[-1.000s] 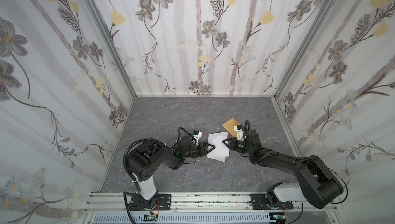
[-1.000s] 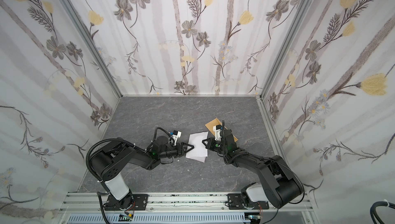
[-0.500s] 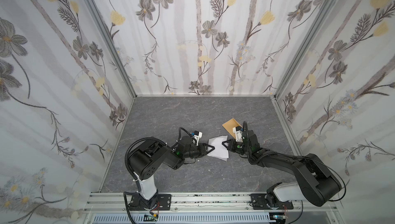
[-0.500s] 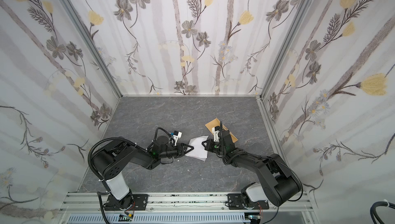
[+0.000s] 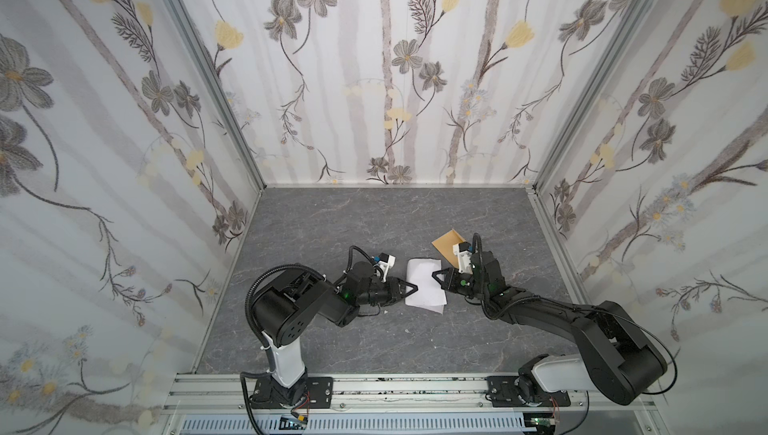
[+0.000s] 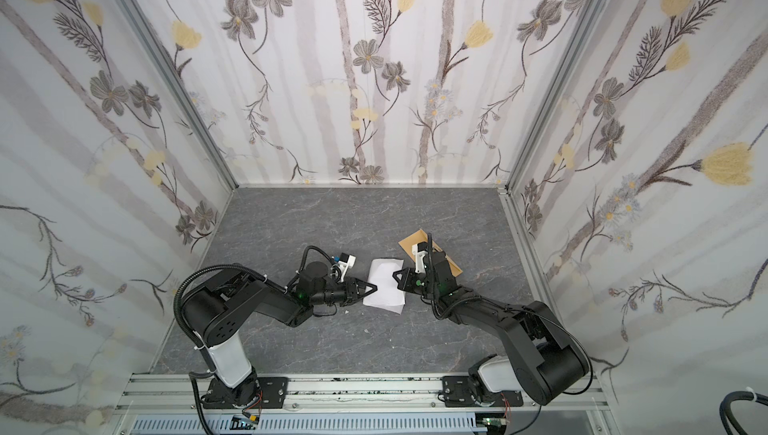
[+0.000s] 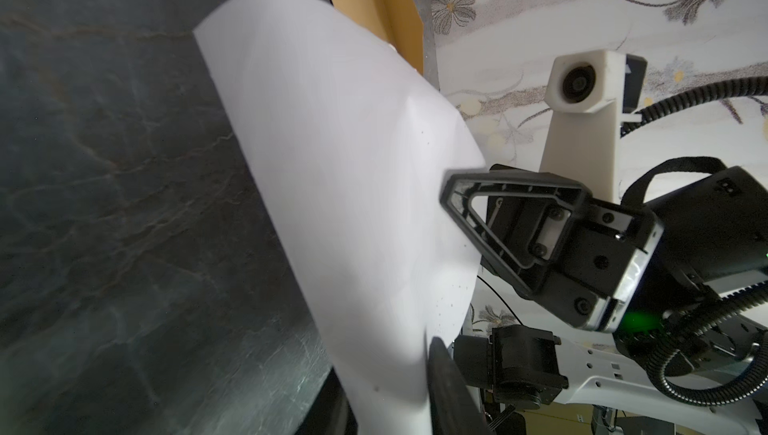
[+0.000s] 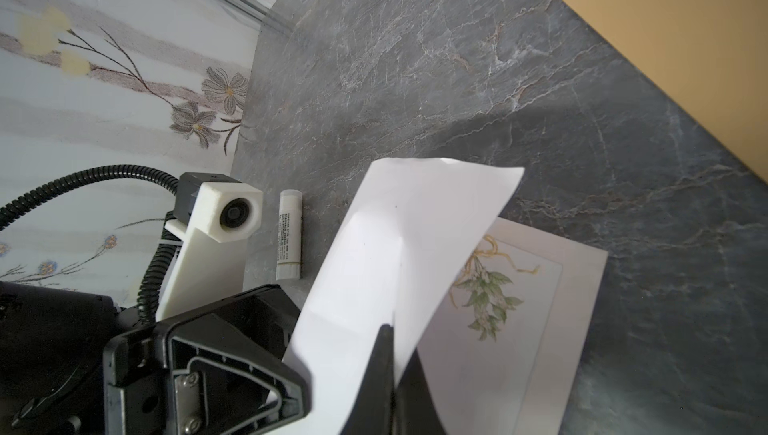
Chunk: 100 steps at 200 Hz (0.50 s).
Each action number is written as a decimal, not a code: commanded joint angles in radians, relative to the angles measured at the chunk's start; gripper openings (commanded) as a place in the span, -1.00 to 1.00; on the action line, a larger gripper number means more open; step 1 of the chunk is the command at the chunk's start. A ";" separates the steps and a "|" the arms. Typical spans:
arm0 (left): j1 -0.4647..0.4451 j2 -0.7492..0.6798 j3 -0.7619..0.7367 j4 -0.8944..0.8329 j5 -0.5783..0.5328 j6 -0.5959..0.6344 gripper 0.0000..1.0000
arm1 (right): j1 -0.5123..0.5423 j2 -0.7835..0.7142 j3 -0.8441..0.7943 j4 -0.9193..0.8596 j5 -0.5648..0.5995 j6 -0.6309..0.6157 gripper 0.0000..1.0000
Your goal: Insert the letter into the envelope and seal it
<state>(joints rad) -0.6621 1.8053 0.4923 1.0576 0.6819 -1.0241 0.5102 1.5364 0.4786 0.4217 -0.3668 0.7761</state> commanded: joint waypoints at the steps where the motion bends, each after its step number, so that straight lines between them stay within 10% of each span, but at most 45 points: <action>1: 0.001 -0.001 0.007 0.025 0.026 0.008 -0.64 | 0.002 -0.004 0.013 0.003 0.021 -0.012 -1.00; 78: 0.013 -0.014 0.009 0.006 0.027 0.022 -1.00 | 0.001 -0.028 0.006 -0.015 0.044 -0.017 -1.00; 100: 0.014 -0.021 0.012 -0.002 0.029 0.027 -0.64 | 0.002 -0.036 0.002 -0.014 0.048 -0.017 -1.00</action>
<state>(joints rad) -0.6510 1.7958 0.4965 1.0500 0.6979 -1.0122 0.5110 1.5089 0.4843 0.4015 -0.3489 0.7723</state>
